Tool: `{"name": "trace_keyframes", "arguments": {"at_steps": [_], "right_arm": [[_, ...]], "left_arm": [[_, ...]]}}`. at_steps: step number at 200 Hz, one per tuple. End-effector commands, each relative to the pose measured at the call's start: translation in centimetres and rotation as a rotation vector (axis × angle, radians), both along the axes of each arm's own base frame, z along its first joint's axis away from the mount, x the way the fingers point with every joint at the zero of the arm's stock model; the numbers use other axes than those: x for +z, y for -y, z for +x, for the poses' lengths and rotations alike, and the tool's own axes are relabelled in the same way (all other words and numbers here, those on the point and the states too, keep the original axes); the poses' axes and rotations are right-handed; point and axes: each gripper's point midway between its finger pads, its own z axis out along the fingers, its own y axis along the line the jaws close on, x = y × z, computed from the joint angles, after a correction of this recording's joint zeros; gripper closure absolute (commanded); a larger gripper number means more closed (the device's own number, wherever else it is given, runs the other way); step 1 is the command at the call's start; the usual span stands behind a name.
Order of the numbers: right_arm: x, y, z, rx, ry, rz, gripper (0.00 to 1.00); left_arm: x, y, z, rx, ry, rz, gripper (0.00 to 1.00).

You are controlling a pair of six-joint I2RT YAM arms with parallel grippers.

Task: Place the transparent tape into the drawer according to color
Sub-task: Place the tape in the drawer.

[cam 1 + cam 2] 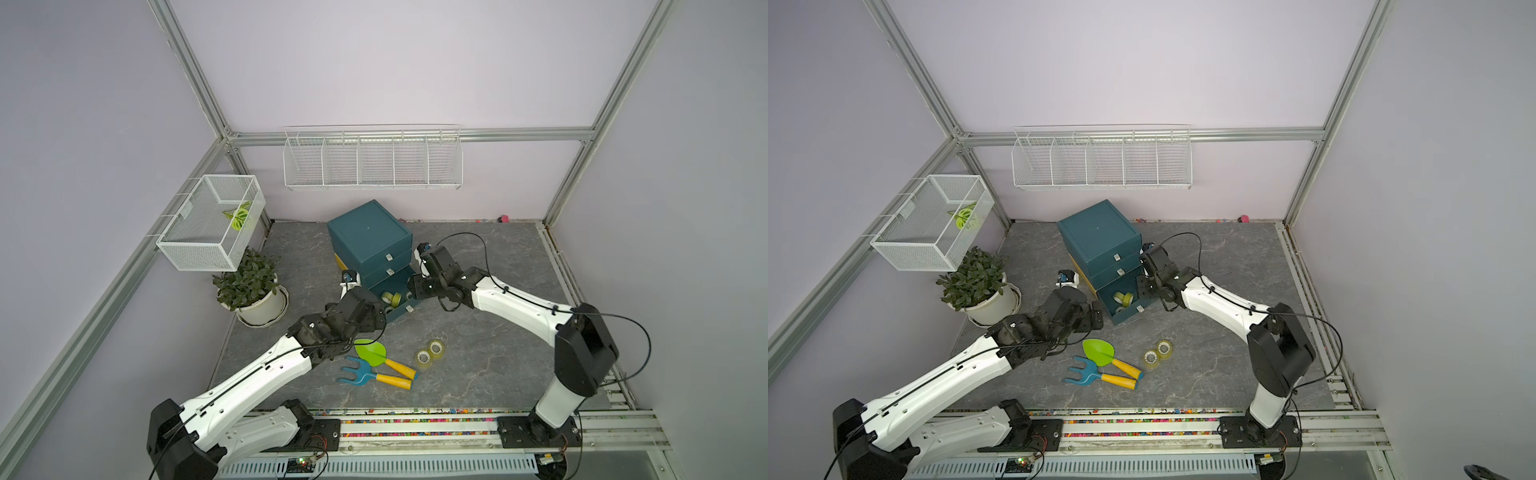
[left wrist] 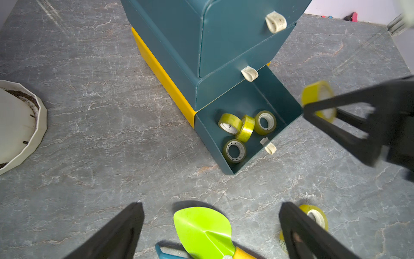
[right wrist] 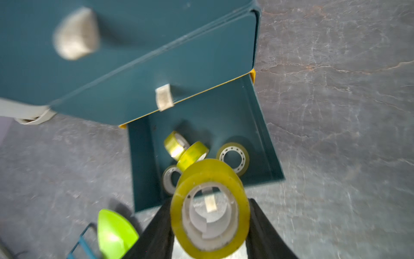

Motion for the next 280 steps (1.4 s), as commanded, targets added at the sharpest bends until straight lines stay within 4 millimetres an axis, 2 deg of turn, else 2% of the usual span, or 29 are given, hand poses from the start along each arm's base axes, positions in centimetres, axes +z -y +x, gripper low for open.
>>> {"name": "trace_keyframes", "arguments": {"at_steps": [1, 71, 104, 125, 178, 213, 238, 280], "right_arm": [[0.6, -0.9, 1.8, 0.019, 0.051, 0.027, 0.62], [-2.1, -1.7, 2.9, 0.018, -0.009, 0.014, 0.6], [-2.5, -1.6, 3.2, 0.009, -0.017, 0.015, 0.51], [-2.5, -1.6, 3.4, 0.004, -0.016, 0.016, 0.43], [-0.6, -1.3, 3.3, -0.005, 0.014, 0.042, 0.42], [1.1, -0.7, 2.3, -0.017, 0.024, 0.08, 0.42], [1.8, 0.0, 0.8, -0.031, 0.013, 0.106, 0.42], [1.7, 1.9, -2.4, -0.04, -0.008, 0.09, 0.42]], "left_arm": [[-0.2, -0.3, -0.5, 0.002, -0.015, 0.0, 0.0], [-0.6, -0.1, -0.5, -0.002, -0.027, 0.004, 0.0], [-0.9, -0.1, -0.5, -0.007, -0.034, 0.009, 0.0], [-1.2, 0.3, -0.5, -0.023, -0.045, 0.007, 0.0], [-1.3, 0.5, -0.6, -0.027, -0.052, 0.004, 0.0], [-1.3, 0.8, -0.6, -0.041, -0.058, -0.001, 0.0], [-1.3, 1.3, -0.7, -0.058, -0.063, -0.011, 0.0], [-1.8, 2.5, -0.8, -0.109, -0.09, -0.022, 0.0]]}}
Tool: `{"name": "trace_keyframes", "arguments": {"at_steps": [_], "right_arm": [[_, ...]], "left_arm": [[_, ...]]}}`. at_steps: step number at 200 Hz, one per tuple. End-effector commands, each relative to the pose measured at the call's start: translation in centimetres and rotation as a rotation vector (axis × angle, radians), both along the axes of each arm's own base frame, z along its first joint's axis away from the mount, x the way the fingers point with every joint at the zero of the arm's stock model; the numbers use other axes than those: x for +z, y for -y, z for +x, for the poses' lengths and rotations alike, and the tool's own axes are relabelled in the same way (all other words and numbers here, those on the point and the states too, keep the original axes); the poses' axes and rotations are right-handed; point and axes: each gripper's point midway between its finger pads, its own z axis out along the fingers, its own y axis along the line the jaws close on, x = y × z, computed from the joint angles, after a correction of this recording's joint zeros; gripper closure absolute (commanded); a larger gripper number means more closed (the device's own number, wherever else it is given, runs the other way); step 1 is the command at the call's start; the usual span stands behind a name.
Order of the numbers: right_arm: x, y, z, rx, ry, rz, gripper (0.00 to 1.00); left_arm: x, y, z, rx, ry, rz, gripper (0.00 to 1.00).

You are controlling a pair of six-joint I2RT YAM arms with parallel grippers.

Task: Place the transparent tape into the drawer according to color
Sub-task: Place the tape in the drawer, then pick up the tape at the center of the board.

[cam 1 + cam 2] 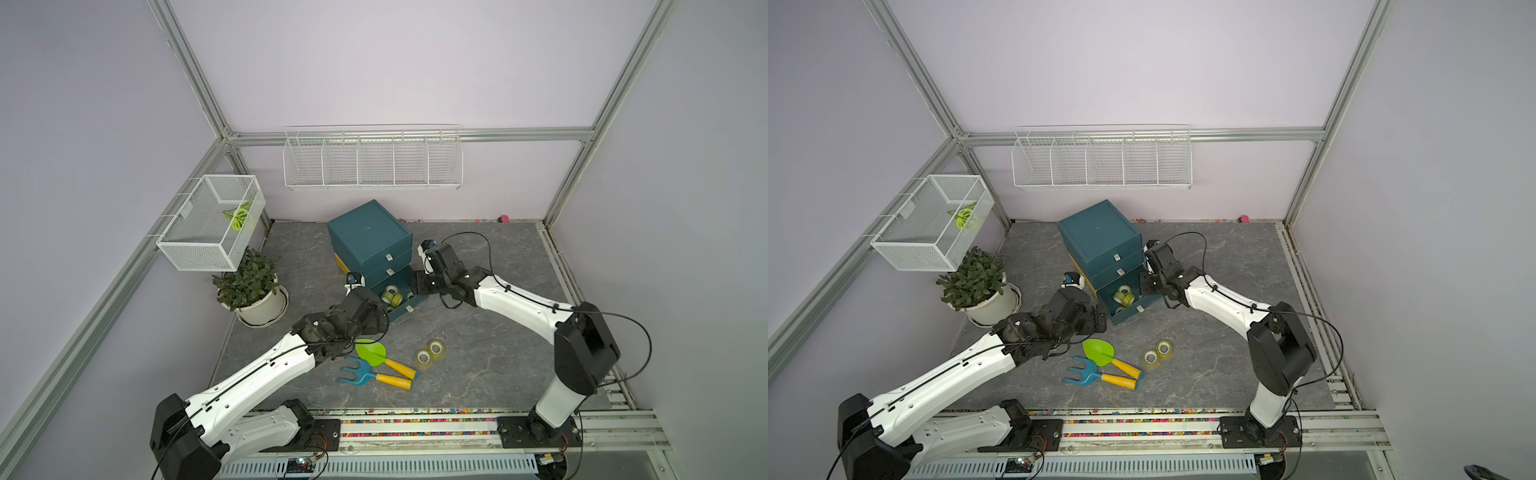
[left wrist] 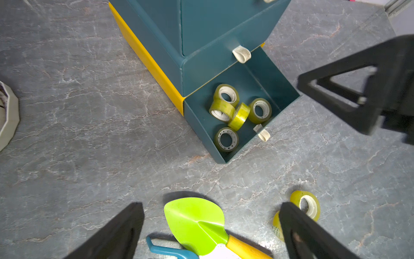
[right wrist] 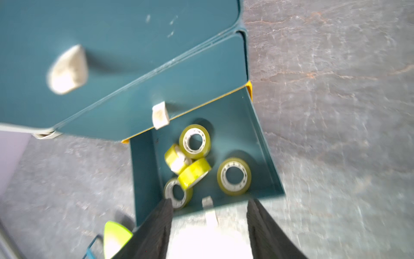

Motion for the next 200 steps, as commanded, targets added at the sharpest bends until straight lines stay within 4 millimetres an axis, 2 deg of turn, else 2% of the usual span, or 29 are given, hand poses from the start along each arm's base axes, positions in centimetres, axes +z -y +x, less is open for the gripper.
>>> {"name": "trace_keyframes", "arguments": {"at_steps": [1, 41, 69, 103, 137, 171, 200], "right_arm": [[-0.2, 1.0, -2.0, -0.013, -0.021, -0.004, 0.42], [-0.9, 4.1, -5.1, -0.052, -0.033, -0.027, 0.42], [-2.1, 7.0, -6.7, -0.134, -0.04, -0.054, 0.41], [-2.8, 9.5, -7.6, -0.197, -0.047, -0.077, 0.4], [-3.2, 11.5, -8.5, -0.256, -0.048, -0.09, 0.39], [-3.5, 14.0, -9.4, -0.332, -0.046, -0.108, 0.39], [-3.6, 16.2, -10.0, -0.398, -0.042, -0.107, 0.39]], "left_arm": [[-0.3, 1.2, -0.1, -0.057, -0.018, -0.012, 0.0], [-1.6, 5.3, -1.3, -0.263, -0.113, -0.062, 0.0], [-4.2, 8.5, -3.0, -0.407, -0.221, -0.033, 0.0], [-7.8, 12.0, -4.9, -0.523, -0.306, 0.067, 0.0], [-9.4, 15.1, -5.6, -0.61, -0.322, 0.107, 0.0], [-11.0, 16.8, -5.2, -0.648, -0.32, 0.21, 0.01], [-12.1, 18.2, -5.2, -0.684, -0.34, 0.23, 0.04]]}}
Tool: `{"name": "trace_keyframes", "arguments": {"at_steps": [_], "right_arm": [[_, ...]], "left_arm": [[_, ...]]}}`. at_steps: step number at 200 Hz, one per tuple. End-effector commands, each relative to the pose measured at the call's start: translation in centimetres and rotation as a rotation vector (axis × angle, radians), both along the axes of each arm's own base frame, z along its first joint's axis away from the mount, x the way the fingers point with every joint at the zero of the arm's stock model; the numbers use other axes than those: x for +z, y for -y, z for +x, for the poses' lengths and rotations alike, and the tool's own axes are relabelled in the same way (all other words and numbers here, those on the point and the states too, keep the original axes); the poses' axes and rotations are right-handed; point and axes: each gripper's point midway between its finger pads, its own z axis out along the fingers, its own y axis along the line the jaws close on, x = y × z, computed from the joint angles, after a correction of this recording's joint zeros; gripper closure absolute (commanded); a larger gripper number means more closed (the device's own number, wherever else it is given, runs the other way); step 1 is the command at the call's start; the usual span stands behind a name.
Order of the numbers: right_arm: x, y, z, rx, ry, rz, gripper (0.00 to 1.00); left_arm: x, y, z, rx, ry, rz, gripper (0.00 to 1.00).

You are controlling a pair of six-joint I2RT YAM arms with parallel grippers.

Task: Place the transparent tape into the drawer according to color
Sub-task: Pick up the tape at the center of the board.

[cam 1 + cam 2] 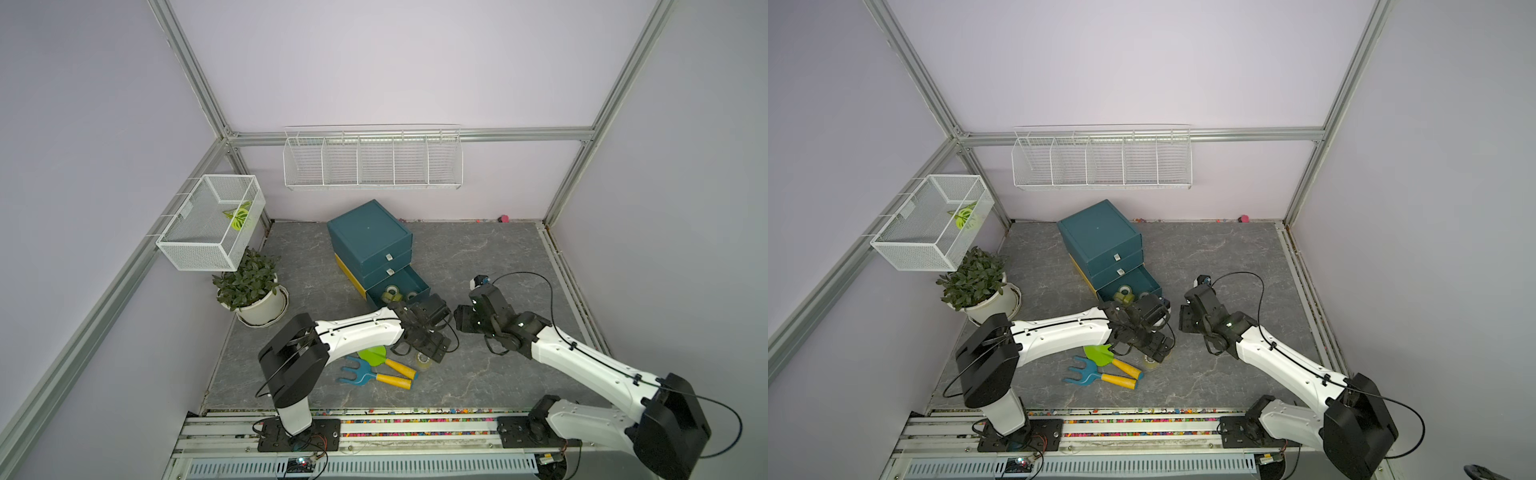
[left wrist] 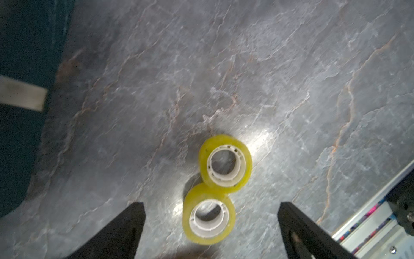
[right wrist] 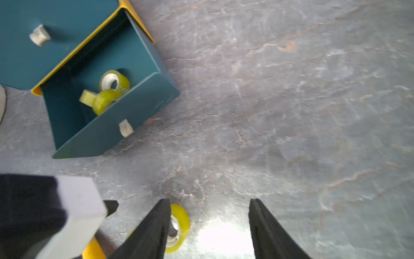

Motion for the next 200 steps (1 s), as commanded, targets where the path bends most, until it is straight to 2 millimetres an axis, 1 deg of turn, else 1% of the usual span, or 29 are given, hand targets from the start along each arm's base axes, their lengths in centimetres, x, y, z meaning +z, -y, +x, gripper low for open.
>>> {"name": "trace_keyframes", "arguments": {"at_steps": [1, 21, 45, 83, 109, 120, 131, 146, 160, 177, 200], "right_arm": [[-0.6, 2.6, -0.8, -0.091, -0.008, -0.027, 0.39], [-0.3, 3.7, -1.0, -0.12, 0.01, -0.02, 0.39], [0.2, 4.5, -1.1, -0.138, 0.023, -0.017, 0.38], [0.9, 4.9, -1.0, -0.152, 0.039, -0.017, 0.38], [1.2, 5.1, -0.9, -0.153, 0.046, -0.016, 0.38], [1.2, 5.1, -0.9, -0.156, 0.047, -0.016, 0.38], [1.3, 5.2, -0.9, -0.158, 0.051, -0.013, 0.38], [1.2, 5.3, -0.9, -0.159, 0.05, -0.014, 0.38], [1.2, 5.3, -0.9, -0.16, 0.049, -0.014, 0.38], [1.2, 5.3, -0.9, -0.162, 0.048, -0.015, 0.38], [1.1, 5.2, -0.8, -0.163, 0.043, -0.013, 0.38]], "left_arm": [[-0.7, 0.7, 0.0, -0.05, 0.002, 0.037, 0.04], [-1.4, 1.2, -0.1, -0.067, -0.01, 0.055, 0.08], [-2.4, 1.3, -0.4, -0.08, -0.022, 0.082, 0.12], [-4.5, 1.4, -1.2, -0.108, -0.049, 0.14, 0.2], [-5.6, 1.3, -1.1, -0.112, -0.035, 0.189, 0.28], [-5.8, 1.3, -1.0, -0.114, -0.031, 0.191, 0.32], [-5.8, 1.4, -0.9, -0.116, -0.025, 0.189, 0.34], [-6.0, 1.4, -0.9, -0.119, -0.022, 0.195, 0.42], [-6.0, 1.4, -0.8, -0.117, -0.022, 0.196, 0.47], [-5.7, 1.4, -0.7, -0.112, -0.014, 0.193, 0.53], [-5.0, 1.3, -0.4, -0.097, 0.004, 0.192, 0.57]]}}
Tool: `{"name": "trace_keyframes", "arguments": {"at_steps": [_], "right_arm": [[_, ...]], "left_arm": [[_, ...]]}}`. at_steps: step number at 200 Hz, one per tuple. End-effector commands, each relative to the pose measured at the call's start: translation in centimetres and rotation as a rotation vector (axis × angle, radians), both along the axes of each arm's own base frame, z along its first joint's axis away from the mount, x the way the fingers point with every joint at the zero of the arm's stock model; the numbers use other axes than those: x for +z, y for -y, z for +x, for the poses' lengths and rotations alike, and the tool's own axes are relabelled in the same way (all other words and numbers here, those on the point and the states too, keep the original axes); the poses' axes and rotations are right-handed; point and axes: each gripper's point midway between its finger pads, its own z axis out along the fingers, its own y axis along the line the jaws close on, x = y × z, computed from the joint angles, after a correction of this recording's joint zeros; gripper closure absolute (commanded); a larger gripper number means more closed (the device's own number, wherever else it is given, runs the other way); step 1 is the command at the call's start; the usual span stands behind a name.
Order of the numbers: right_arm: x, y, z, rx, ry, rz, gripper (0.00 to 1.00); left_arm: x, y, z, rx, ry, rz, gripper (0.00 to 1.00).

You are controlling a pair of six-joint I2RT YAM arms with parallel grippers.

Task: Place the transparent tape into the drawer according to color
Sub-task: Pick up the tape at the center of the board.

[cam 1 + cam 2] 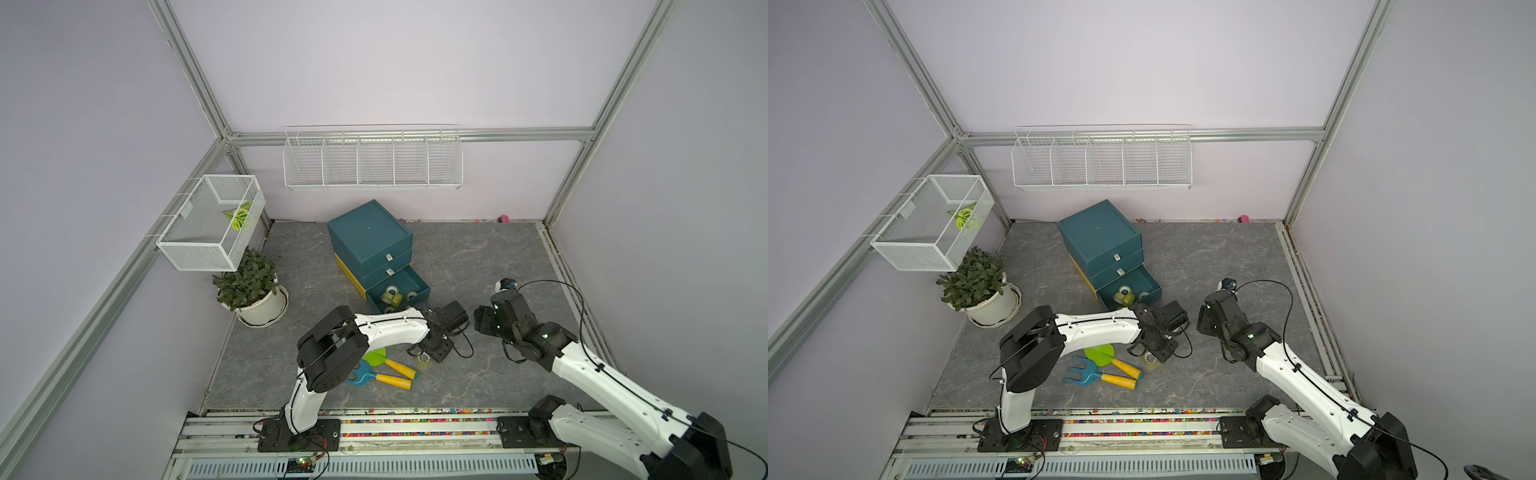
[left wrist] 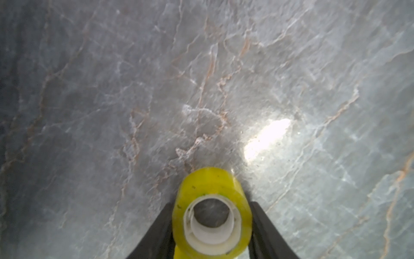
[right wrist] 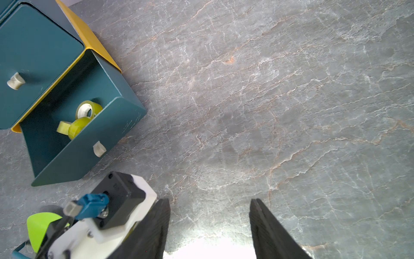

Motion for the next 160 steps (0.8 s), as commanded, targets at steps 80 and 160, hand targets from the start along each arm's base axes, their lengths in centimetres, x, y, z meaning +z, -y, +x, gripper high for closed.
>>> {"name": "trace_keyframes", "arguments": {"at_steps": [80, 160], "right_arm": [[-0.2, 0.4, 0.2, -0.024, -0.011, -0.006, 0.38], [-0.1, 0.3, 0.3, -0.022, -0.013, 0.0, 0.38]], "left_arm": [[4.0, -0.5, 1.2, 0.044, 0.077, -0.031, 0.64], [10.5, -3.2, 5.0, 0.186, 0.165, -0.158, 0.66]]}}
